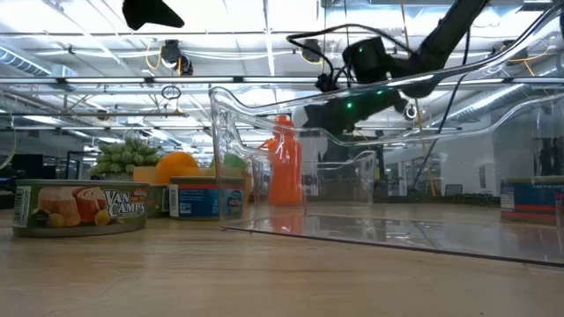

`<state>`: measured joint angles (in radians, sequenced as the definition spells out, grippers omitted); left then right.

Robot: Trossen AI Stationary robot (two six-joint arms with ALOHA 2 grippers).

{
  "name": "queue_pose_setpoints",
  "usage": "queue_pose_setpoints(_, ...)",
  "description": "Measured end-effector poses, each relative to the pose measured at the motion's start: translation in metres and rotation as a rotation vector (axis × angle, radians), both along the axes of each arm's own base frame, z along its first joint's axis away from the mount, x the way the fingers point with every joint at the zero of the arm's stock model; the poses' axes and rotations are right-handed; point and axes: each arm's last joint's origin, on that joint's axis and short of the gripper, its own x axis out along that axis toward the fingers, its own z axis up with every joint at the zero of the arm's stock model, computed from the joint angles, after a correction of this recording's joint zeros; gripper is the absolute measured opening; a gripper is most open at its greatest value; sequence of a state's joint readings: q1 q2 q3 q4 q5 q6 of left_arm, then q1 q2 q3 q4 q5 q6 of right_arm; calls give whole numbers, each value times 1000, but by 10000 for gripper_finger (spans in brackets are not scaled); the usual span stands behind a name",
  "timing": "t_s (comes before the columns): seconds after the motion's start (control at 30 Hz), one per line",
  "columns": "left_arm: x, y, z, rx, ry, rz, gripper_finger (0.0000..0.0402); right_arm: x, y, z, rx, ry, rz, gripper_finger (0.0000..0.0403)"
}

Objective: Pick & Place Food Item
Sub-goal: Put the orange water bottle into the top transparent bin, then put the green water bottle into the top transparent bin

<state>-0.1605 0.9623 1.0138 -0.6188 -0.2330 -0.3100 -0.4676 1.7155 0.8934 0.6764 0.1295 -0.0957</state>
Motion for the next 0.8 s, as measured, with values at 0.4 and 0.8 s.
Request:
queue_pose_setpoints(0.4,8,-76,-38,-48,411,-282,243,-32,46,61,-11,104,101,158)
queue_pose_setpoints(0.8,35,-107,-16,-221,708,-219,196,-43,68,77,56,85,134,224)
